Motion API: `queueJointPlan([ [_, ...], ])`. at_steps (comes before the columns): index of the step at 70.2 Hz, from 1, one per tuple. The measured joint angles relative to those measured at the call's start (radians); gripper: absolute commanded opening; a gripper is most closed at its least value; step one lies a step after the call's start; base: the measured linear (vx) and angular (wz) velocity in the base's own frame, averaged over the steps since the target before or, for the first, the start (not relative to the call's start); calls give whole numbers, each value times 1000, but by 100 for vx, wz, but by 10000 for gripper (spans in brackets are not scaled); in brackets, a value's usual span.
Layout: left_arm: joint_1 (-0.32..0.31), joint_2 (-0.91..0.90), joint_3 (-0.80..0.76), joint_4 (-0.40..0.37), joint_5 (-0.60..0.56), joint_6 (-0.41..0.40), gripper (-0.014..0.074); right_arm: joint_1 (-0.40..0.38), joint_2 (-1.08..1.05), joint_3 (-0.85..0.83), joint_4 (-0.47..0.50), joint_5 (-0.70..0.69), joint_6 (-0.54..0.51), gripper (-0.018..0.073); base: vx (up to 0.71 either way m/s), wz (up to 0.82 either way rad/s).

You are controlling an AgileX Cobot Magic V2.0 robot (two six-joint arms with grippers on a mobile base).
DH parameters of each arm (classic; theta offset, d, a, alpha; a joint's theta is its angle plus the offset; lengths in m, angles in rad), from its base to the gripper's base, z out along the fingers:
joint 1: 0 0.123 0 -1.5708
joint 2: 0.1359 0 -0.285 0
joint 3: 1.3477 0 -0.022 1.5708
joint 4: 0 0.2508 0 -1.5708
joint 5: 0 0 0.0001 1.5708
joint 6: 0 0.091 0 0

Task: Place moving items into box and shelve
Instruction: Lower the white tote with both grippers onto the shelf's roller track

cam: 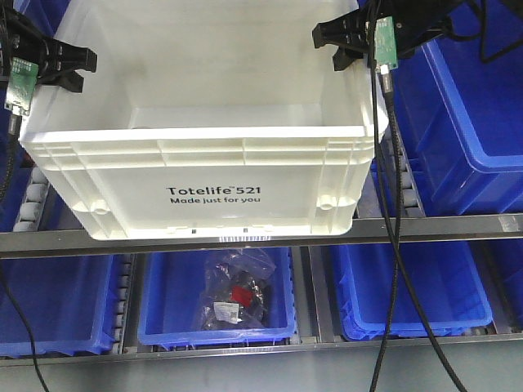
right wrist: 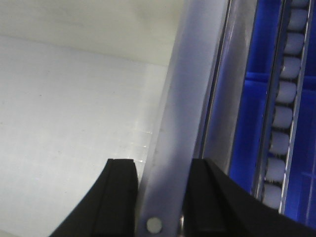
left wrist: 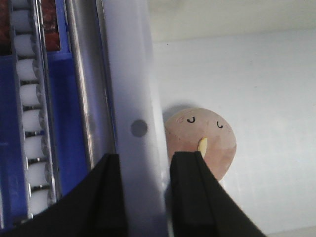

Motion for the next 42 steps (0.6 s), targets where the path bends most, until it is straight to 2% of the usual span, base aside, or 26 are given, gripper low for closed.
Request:
queueJointPlan([
  [42, 6, 16, 0, 19, -191, 25, -26, -7, 40, 1, 19, -193, -37, -12, 0, 0],
])
